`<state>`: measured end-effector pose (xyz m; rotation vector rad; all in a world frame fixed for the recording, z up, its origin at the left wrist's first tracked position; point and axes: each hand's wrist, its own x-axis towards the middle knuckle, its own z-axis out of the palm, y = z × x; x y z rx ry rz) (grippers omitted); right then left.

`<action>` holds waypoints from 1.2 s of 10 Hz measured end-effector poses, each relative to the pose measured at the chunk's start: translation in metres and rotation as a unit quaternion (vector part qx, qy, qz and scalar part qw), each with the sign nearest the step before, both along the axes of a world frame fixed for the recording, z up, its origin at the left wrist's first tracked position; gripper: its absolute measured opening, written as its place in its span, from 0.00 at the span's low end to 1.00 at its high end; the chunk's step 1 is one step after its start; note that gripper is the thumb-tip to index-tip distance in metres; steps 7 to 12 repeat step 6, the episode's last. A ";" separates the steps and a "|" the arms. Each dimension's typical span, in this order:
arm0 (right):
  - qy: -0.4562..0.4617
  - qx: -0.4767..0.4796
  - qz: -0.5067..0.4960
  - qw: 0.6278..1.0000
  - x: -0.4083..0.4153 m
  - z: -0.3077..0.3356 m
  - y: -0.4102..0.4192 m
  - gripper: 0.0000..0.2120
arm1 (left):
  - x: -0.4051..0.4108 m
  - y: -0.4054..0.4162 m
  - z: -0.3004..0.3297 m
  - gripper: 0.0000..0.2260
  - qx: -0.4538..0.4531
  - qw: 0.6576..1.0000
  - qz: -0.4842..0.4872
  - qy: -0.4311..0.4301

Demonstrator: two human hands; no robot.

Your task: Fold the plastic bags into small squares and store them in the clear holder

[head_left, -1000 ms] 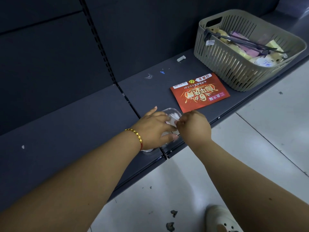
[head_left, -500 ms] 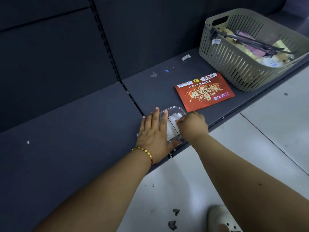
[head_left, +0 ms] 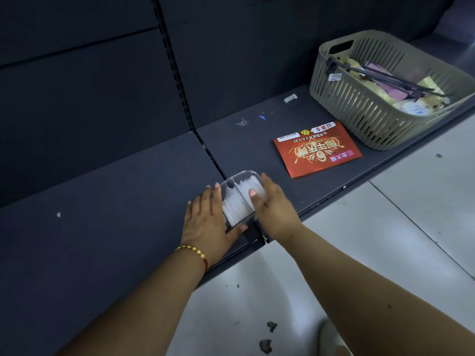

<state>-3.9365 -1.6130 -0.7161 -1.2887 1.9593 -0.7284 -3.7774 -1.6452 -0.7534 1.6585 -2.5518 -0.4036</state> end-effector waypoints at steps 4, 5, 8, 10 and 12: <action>-0.030 0.049 0.035 0.998 0.034 0.010 0.003 0.29 | 0.044 0.007 0.011 0.48 0.081 0.996 0.031 0.030; -0.043 0.058 0.043 0.996 0.042 0.009 0.007 0.29 | 0.056 0.009 0.013 0.49 0.098 0.995 0.036 -0.004; -0.043 0.077 0.038 0.995 0.046 0.014 0.012 0.31 | 0.062 0.015 0.022 0.50 0.083 0.994 0.032 -0.055; -0.043 0.077 0.038 0.995 0.046 0.014 0.012 0.31 | 0.062 0.015 0.022 0.50 0.083 0.994 0.032 -0.055; -0.043 0.077 0.038 0.995 0.046 0.014 0.012 0.31 | 0.062 0.015 0.022 0.50 0.083 0.994 0.032 -0.055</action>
